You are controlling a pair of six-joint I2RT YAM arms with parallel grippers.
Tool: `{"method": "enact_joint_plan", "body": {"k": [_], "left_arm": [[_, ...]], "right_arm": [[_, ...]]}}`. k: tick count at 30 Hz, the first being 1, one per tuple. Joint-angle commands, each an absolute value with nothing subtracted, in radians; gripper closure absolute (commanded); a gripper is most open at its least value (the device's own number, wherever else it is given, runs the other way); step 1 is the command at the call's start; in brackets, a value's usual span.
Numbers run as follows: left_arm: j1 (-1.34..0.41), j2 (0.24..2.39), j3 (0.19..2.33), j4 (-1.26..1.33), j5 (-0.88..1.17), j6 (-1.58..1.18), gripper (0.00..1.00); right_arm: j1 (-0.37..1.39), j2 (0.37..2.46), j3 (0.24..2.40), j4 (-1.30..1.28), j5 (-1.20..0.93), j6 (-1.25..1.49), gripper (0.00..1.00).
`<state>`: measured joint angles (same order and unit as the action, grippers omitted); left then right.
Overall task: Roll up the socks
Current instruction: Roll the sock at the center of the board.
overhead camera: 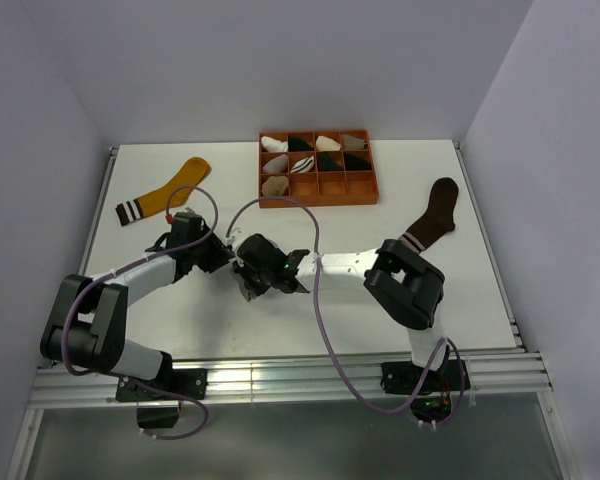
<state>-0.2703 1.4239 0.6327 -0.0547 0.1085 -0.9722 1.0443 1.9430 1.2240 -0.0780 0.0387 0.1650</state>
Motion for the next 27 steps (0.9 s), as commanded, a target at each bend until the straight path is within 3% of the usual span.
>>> {"method": "enact_joint_plan", "body": {"k": [1,8,14,19,22,27], "left_arm": [[-0.265,1.465,0.689,-0.023,0.187,-0.911,0.62],[-0.273,1.566,0.687,-0.009,0.253,-0.884,0.62],[-0.307,1.627,0.693,0.026,0.235,-0.879,0.68],[-0.325,1.687,0.704,0.041,0.232,-0.884,0.82],[-0.337,1.710,0.715,0.044,0.235,-0.887,0.99],[-0.351,1.727,0.732,0.049,0.235,-0.888,1.00]], "right_arm": [[1.040,1.898,1.183,-0.097,0.005,0.066,1.00],[1.039,1.908,1.189,-0.107,0.005,0.011,1.00],[1.040,1.905,1.204,-0.115,0.005,-0.051,1.00],[1.043,1.884,1.207,-0.123,-0.052,-0.081,1.00],[1.046,1.871,1.210,-0.132,-0.077,-0.103,1.00],[1.068,1.827,1.207,-0.127,-0.067,-0.135,1.00]]}}
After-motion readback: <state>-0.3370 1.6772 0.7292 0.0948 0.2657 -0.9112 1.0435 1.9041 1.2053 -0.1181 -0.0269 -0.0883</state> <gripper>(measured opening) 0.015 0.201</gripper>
